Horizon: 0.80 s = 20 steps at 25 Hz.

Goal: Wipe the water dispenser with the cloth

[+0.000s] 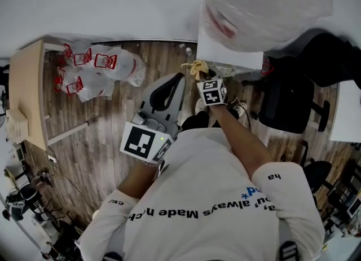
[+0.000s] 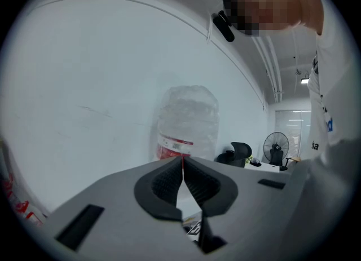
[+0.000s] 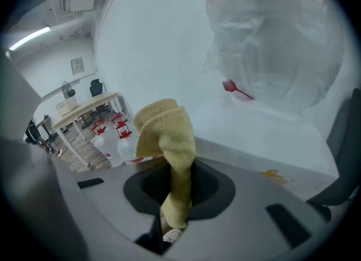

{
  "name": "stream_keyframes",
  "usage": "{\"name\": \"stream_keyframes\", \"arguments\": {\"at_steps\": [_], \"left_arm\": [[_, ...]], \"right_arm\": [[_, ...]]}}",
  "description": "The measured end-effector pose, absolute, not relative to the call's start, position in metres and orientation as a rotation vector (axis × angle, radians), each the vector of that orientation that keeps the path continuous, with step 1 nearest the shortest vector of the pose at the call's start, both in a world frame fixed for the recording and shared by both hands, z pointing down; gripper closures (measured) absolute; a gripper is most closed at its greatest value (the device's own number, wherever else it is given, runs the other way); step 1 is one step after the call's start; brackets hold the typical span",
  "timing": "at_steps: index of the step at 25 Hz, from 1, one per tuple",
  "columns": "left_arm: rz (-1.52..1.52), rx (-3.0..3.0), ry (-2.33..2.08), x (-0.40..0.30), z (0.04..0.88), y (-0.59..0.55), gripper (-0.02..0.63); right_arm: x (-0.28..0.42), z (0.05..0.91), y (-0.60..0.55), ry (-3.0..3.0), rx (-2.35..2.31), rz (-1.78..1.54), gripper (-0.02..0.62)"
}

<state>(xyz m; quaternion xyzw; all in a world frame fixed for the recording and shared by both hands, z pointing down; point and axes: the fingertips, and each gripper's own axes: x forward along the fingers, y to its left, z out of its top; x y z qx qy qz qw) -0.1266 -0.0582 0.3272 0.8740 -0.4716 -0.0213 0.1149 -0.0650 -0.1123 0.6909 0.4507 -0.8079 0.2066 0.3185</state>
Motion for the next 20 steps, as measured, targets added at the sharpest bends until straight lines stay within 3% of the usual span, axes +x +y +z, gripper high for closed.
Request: {"name": "stream_keyframes", "arguments": {"at_steps": [20], "left_arm": [[-0.078,2.537,-1.421,-0.138,0.327,-0.071,0.580]], "right_arm": [[-0.057,0.720,-0.131,-2.059,1.243,0.743,0.538]]}}
